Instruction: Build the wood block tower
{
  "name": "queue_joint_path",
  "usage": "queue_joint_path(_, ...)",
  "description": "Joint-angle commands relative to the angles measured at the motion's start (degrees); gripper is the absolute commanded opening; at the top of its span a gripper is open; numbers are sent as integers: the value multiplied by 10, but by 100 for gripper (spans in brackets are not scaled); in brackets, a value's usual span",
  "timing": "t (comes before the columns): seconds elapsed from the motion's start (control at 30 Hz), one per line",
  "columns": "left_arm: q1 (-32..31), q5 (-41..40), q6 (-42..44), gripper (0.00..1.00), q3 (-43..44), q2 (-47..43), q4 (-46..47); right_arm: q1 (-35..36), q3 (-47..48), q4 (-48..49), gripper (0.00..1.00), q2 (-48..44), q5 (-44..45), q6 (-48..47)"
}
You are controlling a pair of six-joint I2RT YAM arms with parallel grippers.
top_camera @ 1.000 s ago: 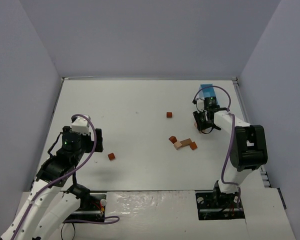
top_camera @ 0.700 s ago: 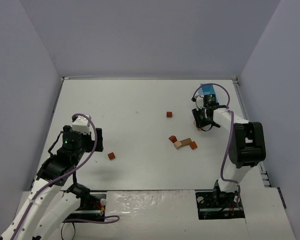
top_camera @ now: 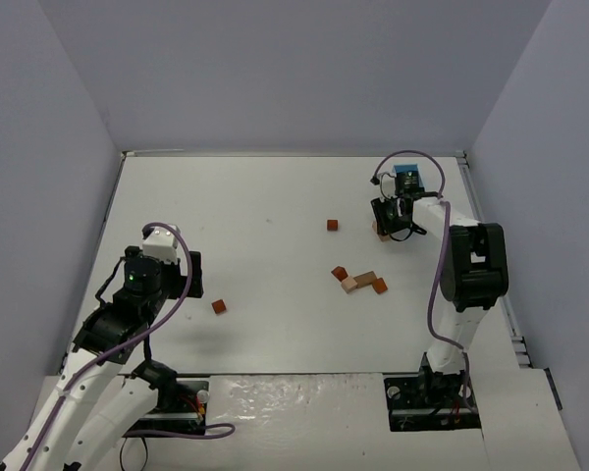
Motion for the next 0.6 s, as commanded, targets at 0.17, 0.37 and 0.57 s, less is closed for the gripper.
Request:
queue_joint_path(0.17, 5, -11, 2, 97, 5, 6, 37, 1, 9, -3, 47, -2, -5, 16)
queue_joint_path(0.37, 5, -12, 4, 97, 6, 5, 37, -2, 11, -6, 66, -36, 18, 21)
queue_joint_path(0.57, 5, -12, 3, 97, 5, 4, 37, -8, 37, -9, 70, -85, 22, 34)
